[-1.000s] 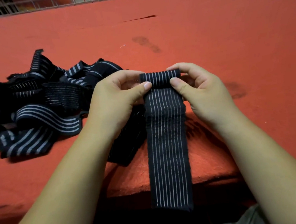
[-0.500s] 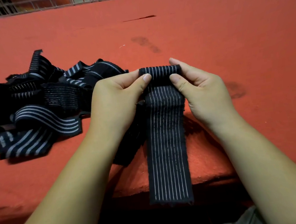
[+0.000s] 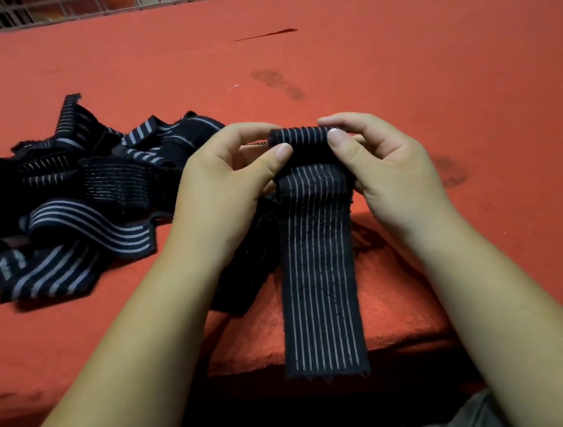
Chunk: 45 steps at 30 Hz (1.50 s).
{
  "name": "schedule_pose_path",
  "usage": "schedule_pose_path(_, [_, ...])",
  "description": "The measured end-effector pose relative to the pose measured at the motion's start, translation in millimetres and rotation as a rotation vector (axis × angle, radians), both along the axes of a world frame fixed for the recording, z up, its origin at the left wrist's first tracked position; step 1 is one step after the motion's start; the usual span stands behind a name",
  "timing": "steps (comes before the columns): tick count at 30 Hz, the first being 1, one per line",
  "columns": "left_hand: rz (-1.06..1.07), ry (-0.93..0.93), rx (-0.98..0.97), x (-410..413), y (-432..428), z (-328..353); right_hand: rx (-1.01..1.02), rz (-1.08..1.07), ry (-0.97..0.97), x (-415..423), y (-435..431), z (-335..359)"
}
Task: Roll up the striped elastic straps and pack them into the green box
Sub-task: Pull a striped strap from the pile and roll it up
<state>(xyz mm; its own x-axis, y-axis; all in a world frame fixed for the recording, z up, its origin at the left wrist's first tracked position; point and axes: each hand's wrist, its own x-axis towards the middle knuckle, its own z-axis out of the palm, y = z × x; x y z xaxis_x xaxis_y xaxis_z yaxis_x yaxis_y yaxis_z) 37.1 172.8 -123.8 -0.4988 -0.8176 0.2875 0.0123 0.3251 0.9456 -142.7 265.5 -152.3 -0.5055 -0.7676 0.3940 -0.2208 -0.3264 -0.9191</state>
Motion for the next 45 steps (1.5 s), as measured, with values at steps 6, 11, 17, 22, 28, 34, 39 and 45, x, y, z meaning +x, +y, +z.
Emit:
schedule_pose_path(6, [-0.014,0.02,0.078,-1.5,-2.9,-2.3,-0.042,0.023,-0.012,-1.2,0.5,0.0])
schedule_pose_path(11, [-0.048,0.062,0.112,-1.3,-6.0,-5.9,0.016,0.052,-0.024,-9.2,0.4,1.4])
schedule_pose_path(17, [-0.072,0.053,0.168,-2.5,-1.7,-3.0,0.019,0.074,-0.003,-6.0,1.2,2.0])
schedule_pose_path(22, [-0.05,-0.039,0.121,-3.1,4.3,-1.1,-0.011,0.054,0.027,-1.8,-1.1,-0.5])
schedule_pose_path(28, [0.011,-0.022,0.037,-5.9,1.9,-3.1,-0.026,0.075,0.055,-0.4,-1.5,0.4])
schedule_pose_path(34, [-0.014,0.025,0.049,-5.2,-2.0,-8.3,-0.01,0.133,0.068,-2.4,0.0,3.2])
schedule_pose_path(39, [-0.096,0.051,0.062,-4.4,-6.8,-7.6,-0.023,0.163,0.039,-6.6,0.1,2.9])
schedule_pose_path(45, [-0.117,0.033,0.013,-2.5,-6.9,-5.5,-0.042,0.173,-0.016,-9.2,0.2,2.7])
